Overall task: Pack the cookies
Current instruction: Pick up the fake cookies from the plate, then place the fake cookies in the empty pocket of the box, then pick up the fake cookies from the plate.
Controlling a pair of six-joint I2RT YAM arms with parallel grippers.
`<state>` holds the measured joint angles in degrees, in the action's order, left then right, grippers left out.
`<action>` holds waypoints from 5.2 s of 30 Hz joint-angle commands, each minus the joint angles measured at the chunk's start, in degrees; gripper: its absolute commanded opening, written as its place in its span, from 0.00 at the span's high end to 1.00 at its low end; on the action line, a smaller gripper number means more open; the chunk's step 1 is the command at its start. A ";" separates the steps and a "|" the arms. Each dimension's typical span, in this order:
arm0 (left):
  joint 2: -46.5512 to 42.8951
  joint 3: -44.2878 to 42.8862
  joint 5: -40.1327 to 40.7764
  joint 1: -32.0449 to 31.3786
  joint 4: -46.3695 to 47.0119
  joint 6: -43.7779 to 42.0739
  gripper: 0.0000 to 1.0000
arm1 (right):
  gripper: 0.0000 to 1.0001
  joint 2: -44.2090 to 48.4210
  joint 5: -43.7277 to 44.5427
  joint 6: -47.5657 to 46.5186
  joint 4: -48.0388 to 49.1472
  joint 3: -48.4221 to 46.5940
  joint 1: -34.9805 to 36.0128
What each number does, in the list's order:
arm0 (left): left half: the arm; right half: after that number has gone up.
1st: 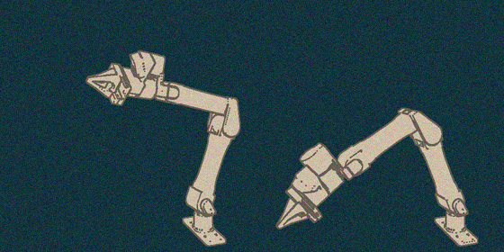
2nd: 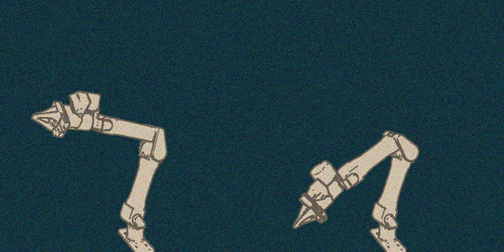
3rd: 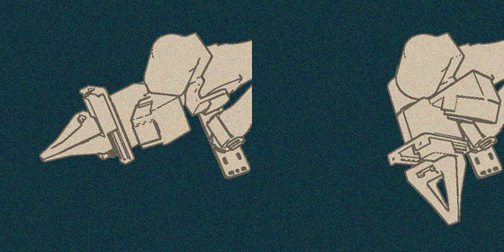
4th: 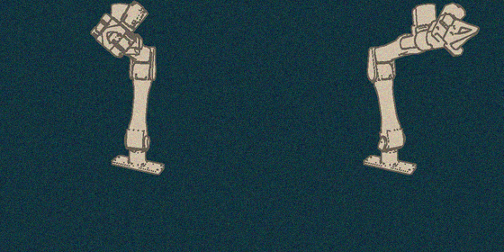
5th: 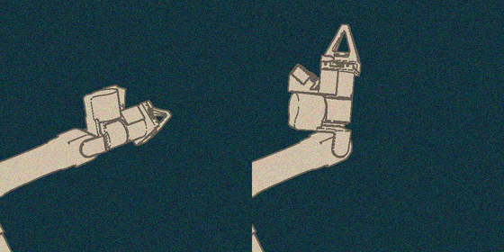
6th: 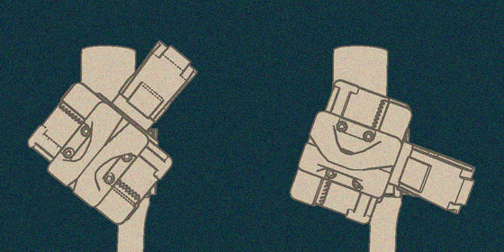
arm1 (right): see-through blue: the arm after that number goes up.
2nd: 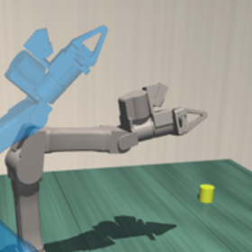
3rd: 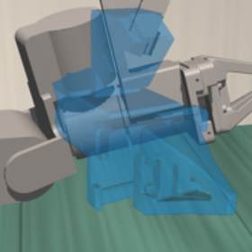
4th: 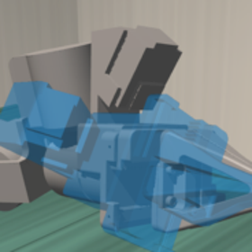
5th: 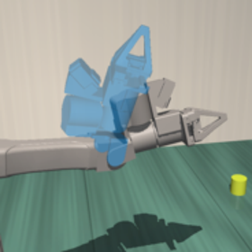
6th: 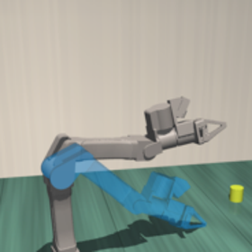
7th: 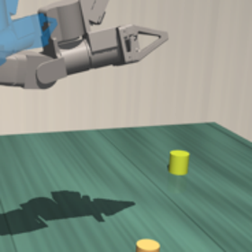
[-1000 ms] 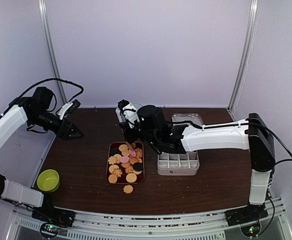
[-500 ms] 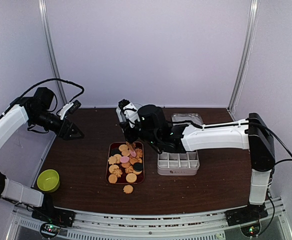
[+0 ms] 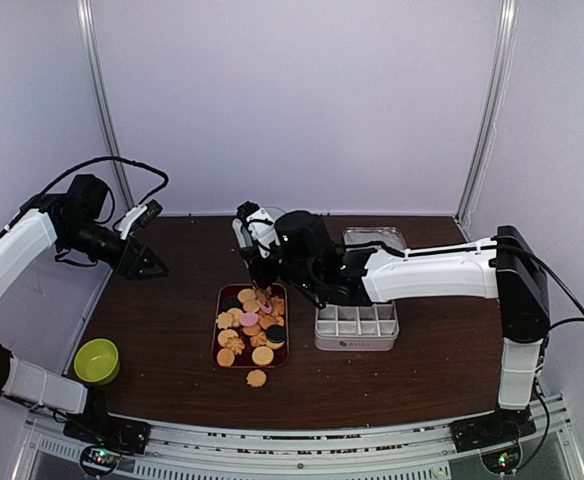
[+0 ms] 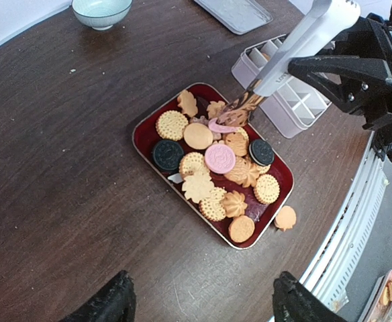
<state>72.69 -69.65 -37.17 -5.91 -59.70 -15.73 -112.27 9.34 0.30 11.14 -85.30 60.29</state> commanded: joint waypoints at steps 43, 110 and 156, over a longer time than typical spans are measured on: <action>0.27 -1.90 0.33 0.40 -0.06 0.18 0.27 | 1.00 36.21 5.47 -5.31 -0.41 31.96 -21.05; -0.28 -0.84 3.31 0.45 -1.29 -1.04 0.26 | 0.63 -3.59 -5.28 -4.05 -4.97 -7.16 5.02; 1.32 -0.83 2.27 0.44 -1.25 0.63 0.26 | 1.00 0.53 -0.50 -4.50 -3.45 -7.52 0.91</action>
<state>73.58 -70.06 -33.69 -5.91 -61.39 -16.10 -115.20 7.68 -4.32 5.98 -93.38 61.73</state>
